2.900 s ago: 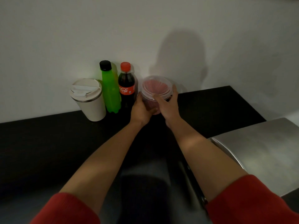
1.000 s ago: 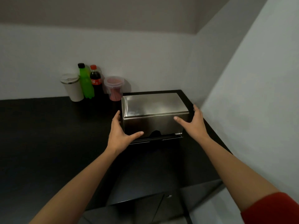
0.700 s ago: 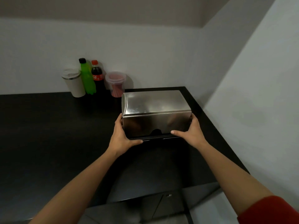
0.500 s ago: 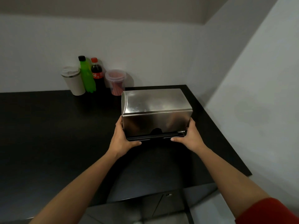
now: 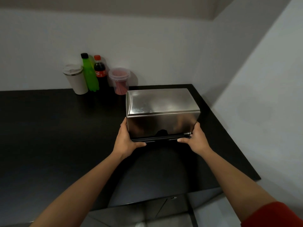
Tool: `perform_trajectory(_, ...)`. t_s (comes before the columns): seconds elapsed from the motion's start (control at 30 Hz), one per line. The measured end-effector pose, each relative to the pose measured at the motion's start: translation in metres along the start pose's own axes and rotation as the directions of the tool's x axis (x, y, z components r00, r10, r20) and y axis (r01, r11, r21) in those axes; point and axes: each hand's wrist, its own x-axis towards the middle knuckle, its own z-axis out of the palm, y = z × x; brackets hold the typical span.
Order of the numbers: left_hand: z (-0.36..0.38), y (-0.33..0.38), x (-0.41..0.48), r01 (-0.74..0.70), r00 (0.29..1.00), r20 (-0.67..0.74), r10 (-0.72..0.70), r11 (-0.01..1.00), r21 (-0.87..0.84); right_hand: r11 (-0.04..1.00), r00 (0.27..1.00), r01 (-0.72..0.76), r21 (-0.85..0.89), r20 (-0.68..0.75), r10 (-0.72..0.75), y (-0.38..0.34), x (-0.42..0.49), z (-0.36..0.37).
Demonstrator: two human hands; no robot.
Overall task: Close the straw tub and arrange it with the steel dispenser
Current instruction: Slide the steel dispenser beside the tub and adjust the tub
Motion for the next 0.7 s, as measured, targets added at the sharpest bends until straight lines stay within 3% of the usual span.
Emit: perform_trajectory(0.7,0.002,-0.008,0.072,-0.029,0.999,0.030,0.029,1.000,0.002,0.998,0.998,-0.055,-0.017,-0.021,0.055,-0.012,0.061,0.008)
